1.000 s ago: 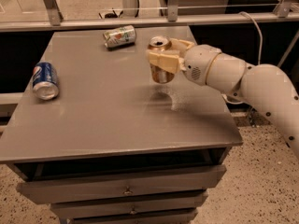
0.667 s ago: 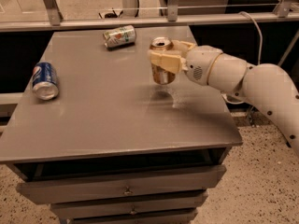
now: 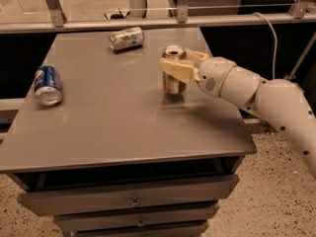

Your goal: Place orange can upright

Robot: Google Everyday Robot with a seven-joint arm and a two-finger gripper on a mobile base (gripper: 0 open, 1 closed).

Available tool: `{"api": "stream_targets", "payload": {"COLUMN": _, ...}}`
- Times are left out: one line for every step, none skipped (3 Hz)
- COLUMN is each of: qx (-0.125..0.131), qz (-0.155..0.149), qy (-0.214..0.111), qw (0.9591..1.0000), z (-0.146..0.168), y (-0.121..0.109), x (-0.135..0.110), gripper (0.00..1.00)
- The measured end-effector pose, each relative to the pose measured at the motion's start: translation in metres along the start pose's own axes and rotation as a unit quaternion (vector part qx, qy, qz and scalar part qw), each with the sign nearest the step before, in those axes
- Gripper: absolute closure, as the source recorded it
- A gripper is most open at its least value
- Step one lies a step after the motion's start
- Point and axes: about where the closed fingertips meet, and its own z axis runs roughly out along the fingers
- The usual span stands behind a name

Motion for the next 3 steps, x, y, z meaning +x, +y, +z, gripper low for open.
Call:
{"api": "stream_targets", "payload": {"qx": 0.004, "qz": -0.003, "qy": 0.000, "qw": 1.0000, "z": -0.0016, "y": -0.0033, "x": 0.0042, "gripper": 0.55}}
{"api": "stream_targets", "payload": {"qx": 0.008, "qz": -0.003, "qy": 0.004, "qw": 1.0000, "z": -0.0035, "y": -0.0059, "x": 0.0083, "gripper": 0.31}}
{"api": "stream_targets", "payload": {"qx": 0.012, "qz": -0.002, "qy": 0.008, "qw": 0.9999, "z": -0.0051, "y": -0.0084, "x": 0.0124, "gripper": 0.08}}
